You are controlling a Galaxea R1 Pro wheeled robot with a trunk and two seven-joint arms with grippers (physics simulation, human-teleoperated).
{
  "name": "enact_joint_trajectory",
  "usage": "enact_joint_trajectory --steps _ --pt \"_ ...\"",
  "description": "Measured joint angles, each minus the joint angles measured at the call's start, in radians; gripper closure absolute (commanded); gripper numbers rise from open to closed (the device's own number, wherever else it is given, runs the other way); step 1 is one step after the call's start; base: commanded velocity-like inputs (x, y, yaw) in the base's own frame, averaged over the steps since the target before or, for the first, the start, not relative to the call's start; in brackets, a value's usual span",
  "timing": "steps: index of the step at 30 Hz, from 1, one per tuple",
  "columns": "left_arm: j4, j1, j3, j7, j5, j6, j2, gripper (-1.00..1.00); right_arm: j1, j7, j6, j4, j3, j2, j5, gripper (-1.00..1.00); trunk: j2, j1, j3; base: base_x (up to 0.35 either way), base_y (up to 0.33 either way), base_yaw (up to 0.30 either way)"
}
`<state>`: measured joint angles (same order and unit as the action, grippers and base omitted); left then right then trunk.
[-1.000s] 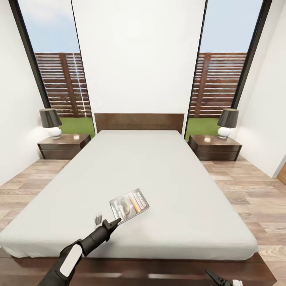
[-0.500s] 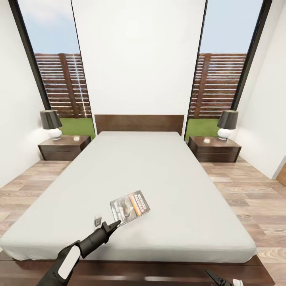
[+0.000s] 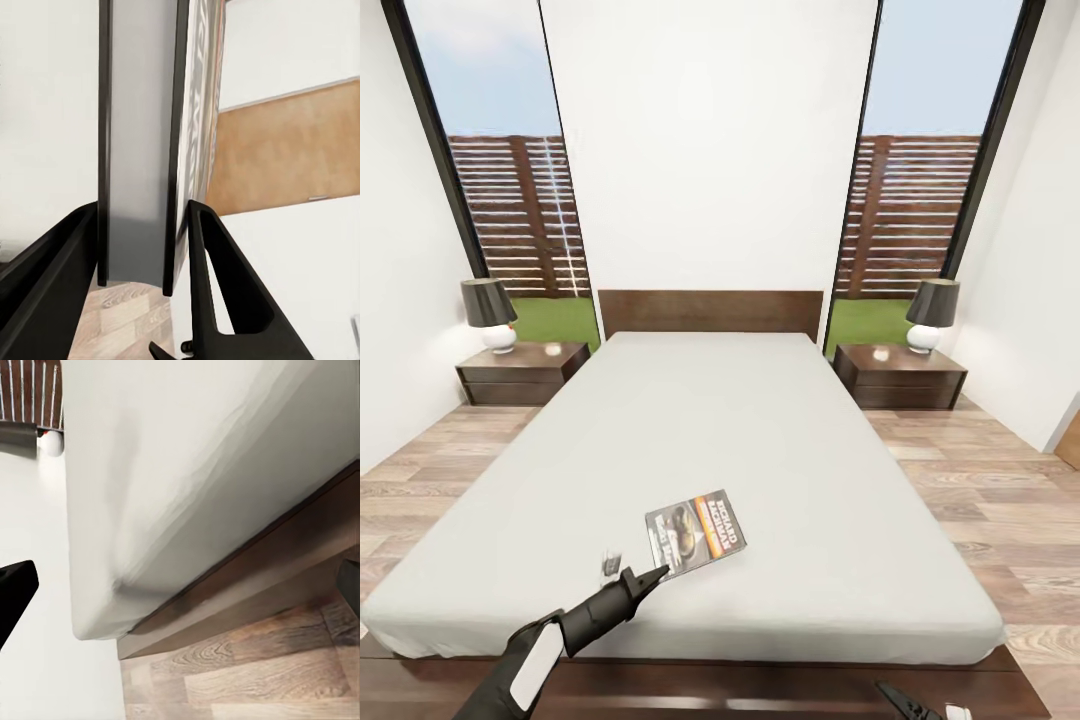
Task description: In the bedroom, move the book from the bed onto either nightstand, and place the two sandals side by side next to the bed.
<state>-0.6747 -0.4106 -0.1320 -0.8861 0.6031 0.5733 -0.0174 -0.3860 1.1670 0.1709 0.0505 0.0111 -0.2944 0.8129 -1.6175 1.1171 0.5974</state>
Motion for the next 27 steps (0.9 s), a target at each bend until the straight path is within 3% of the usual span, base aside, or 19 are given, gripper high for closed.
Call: enact_joint_trajectory --steps 14,27 --pt "0.001 0.0 0.0 -0.004 0.003 0.001 -0.033 1.0 0.016 -0.008 0.003 0.0 0.001 -0.002 0.002 -1.0 0.0 0.0 0.0 0.0 0.0 0.0" --pt "0.001 0.0 0.0 -0.004 0.004 0.001 -0.036 1.0 0.023 -0.014 -0.001 0.0 0.0 0.0 0.001 -1.0 0.0 0.0 0.0 0.0 0.003 0.0"
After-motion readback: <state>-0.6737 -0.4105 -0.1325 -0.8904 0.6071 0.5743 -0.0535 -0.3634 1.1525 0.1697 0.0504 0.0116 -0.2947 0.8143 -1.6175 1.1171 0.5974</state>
